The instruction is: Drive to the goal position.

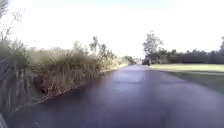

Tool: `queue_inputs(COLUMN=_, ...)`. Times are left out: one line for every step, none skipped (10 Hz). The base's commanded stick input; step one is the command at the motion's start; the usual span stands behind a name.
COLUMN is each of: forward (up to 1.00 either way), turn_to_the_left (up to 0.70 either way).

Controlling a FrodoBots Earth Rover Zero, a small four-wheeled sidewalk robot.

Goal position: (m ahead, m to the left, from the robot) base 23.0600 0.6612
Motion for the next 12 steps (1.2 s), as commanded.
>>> queue_inputs(forward=0.07, turn_to_the_left=0.00)
queue_inputs(forward=0.06, turn_to_the_left=0.00)
queue_inputs(forward=0.06, turn_to_the_left=0.00)
queue_inputs(forward=0.07, turn_to_the_left=0.00)
queue_inputs(forward=0.07, turn_to_the_left=0.00)
queue_inputs(forward=0.07, turn_to_the_left=0.00)
queue_inputs(forward=0.06, turn_to_the_left=0.00)
queue_inputs(forward=0.07, turn_to_the_left=0.00)
queue_inputs(forward=0.06, turn_to_the_left=0.00)
queue_inputs(forward=0.06, turn_to_the_left=0.00)
queue_inputs(forward=0.06, turn_to_the_left=0.00)
queue_inputs(forward=0.06, turn_to_the_left=0.00)
